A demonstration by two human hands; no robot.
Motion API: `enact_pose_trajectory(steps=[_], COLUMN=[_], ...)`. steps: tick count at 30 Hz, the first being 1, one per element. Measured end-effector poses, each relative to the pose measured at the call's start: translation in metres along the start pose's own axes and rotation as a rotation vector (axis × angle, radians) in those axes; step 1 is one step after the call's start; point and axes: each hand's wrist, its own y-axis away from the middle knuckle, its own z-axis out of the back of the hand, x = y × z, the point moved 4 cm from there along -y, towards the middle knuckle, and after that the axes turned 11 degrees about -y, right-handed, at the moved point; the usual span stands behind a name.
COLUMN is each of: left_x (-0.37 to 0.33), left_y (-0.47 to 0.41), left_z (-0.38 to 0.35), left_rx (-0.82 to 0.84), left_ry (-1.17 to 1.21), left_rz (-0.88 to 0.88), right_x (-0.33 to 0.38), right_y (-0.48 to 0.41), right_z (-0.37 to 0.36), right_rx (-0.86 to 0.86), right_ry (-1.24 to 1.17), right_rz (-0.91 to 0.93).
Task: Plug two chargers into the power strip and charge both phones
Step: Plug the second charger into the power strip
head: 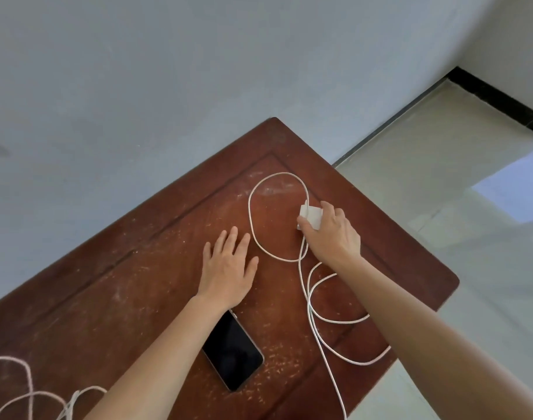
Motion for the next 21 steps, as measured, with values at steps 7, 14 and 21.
enact_pose_trajectory(steps=[7, 14, 21], left_x=[0.005, 0.005, -0.005], left_y=[-0.003, -0.005, 0.025], left_z=[-0.025, -0.025, 0.025], left_rx=[-0.037, 0.061, 0.079], left_ry=[-0.067, -0.076, 0.033], left_rz=[-0.023, -0.023, 0.056], right_x=[0.005, -0.005, -0.006], right_y=[-0.014, -0.01, 0.041], right_z=[-0.023, 0.001, 0.063], right_rx=[-0.011, 0.033, 0.065], right_ry=[-0.02, -0.393, -1.201], right_rz=[0.056, -0.11, -0.216])
